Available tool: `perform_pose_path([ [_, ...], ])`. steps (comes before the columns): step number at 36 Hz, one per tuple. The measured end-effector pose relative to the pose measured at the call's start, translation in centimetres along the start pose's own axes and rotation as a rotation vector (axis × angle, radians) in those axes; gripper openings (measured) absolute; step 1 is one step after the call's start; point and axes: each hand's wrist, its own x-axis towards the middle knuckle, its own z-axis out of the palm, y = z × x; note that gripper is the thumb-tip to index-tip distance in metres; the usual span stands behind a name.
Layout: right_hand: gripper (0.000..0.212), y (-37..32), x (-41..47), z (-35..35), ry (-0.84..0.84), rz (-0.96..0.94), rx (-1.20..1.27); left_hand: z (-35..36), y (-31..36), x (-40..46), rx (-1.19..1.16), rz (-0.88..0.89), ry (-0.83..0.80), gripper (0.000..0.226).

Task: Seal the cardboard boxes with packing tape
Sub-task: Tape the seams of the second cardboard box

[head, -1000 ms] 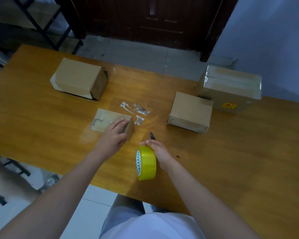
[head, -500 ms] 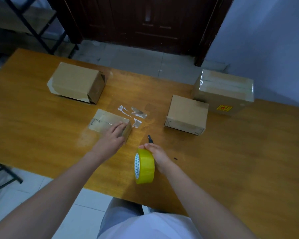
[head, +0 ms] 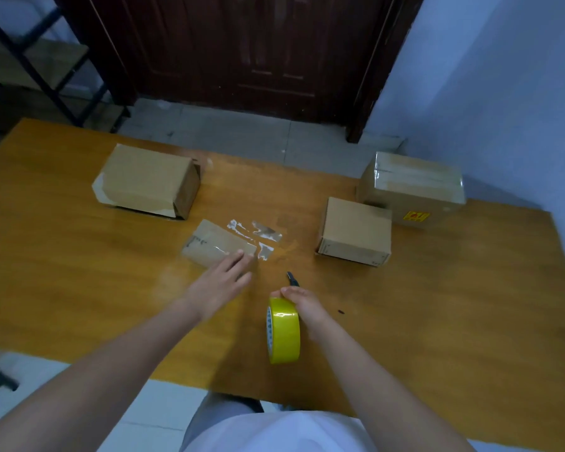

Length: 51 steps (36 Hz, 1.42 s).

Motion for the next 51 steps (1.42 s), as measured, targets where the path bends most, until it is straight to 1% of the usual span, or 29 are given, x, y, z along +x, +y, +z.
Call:
perform_pose_path([
  [4,0.022,-0.1,-0.4,0.1,0.053,0.024,0.099,0.1,-0.8,-0.5,-0.092,0.1,0.008,0.079],
  [6,0.021,-0.2,-0.6,0.0,0.086,0.034,0.191,0.0,-1.0,-0.8,-0.181,0.141,-0.018,0.073],
  [7,0.021,-0.2,-0.7,0.0,0.098,0.028,0.246,0.0,-1.1,-1.0,-0.263,0.145,-0.021,0.065],
  [9,0.02,-0.4,-1.2,0.0,0.125,0.013,0.343,0.0,-1.2,-1.2,-0.426,0.096,0.05,0.04],
  [10,0.019,-0.5,-1.4,0.0,0.139,0.005,0.379,0.0,-1.2,-1.2,-0.467,0.04,0.113,0.031],
  [13,0.018,-0.6,-1.9,0.0,0.178,-0.035,0.451,-1.1,-0.8,-0.2,-0.47,-0.217,0.272,0.028],
  [14,0.018,-0.6,-2.0,0.1,0.195,-0.052,0.466,-1.7,-0.6,0.3,-0.471,-0.336,0.264,0.03],
  [15,0.018,-0.6,-2.2,0.1,0.211,-0.072,0.479,-2.3,-0.4,1.0,-0.488,-0.468,0.202,0.039],
  [17,0.018,-0.8,-2.8,0.3,0.232,-0.123,0.476,-3.0,0.1,2.3,-0.55,-0.689,0.018,0.073],
  [18,0.018,-1.0,-3.1,0.4,0.24,-0.148,0.462,-3.0,0.3,2.8,-0.59,-0.759,-0.061,0.089],
  [19,0.018,-1.2,-3.5,0.6,0.246,-0.173,0.45,-2.8,0.5,3.3,-0.616,-0.801,-0.127,0.1],
  [20,0.018,-1.3,-3.8,0.8,0.251,-0.201,0.447,-2.4,0.7,3.7,-0.623,-0.816,-0.179,0.106],
  [23,0.019,-1.7,-4.5,1.4,0.263,-0.27,0.448,-1.7,1.0,4.2,-0.643,-0.808,-0.259,0.103],
  [25,0.021,-2.0,-5.0,1.7,0.257,-0.316,0.438,-1.7,0.7,4.0,-0.64,-0.762,-0.301,0.103],
  [30,0.019,-3.0,-5.7,2.3,0.211,-0.383,0.338,-2.2,-2.2,2.1,-0.5,-0.532,-0.4,0.107],
  [34,0.018,-4.2,-5.8,3.2,0.185,-0.386,0.213,-2.6,-4.8,0.1,-0.413,-0.355,-0.498,0.105],
  [36,0.019,-4.8,-5.7,3.9,0.177,-0.375,0.16,-2.9,-5.5,-0.5,-0.408,-0.282,-0.524,0.105],
  [37,0.02,-5.2,-5.8,4.2,0.169,-0.365,0.136,-3.1,-5.8,-0.5,-0.45,-0.26,-0.49,0.103],
  [38,0.021,-5.6,-5.8,4.6,0.158,-0.359,0.111,-3.6,-5.9,-0.4,-0.526,-0.248,-0.411,0.099],
  [41,0.021,-6.8,-6.3,5.6,0.129,-0.358,0.071,-5.8,-5.1,0.6,-0.922,-0.261,-0.116,0.073],
  [42,0.017,-7.1,-6.5,5.9,0.122,-0.355,0.077,-6.8,-4.4,1.0,-1.04,-0.254,-0.072,0.066],
  [43,0.013,-7.6,-6.8,6.3,0.115,-0.352,0.097,-7.8,-3.6,1.3,-1.118,-0.236,-0.059,0.064],
  [44,0.014,-8.0,-7.1,6.5,0.111,-0.356,0.128,-8.6,-2.8,1.5,-1.165,-0.216,-0.07,0.064],
  [45,0.017,-8.3,-7.3,6.6,0.11,-0.362,0.171,-9.1,-2.0,1.7,-1.177,-0.192,-0.082,0.066],
  [46,0.016,-8.7,-7.6,6.7,0.114,-0.375,0.208,-9.5,-1.2,1.9,-1.143,-0.166,-0.072,0.066],
  [47,0.013,-9.0,-7.8,6.8,0.121,-0.391,0.243,-9.6,-0.7,2.1,-1.083,-0.15,-0.037,0.063],
  [48,0.014,-9.2,-8.0,6.8,0.132,-0.412,0.273,-9.7,-0.3,2.2,-1.037,-0.146,0.017,0.059],
  [49,0.018,-9.4,-8.2,6.8,0.142,-0.431,0.305,-9.9,0.0,2.3,-1.025,-0.158,0.064,0.055],
  [51,0.022,-9.9,-8.7,6.8,0.16,-0.474,0.324,-10.4,0.1,2.4,-1.069,-0.189,0.109,0.052],
])
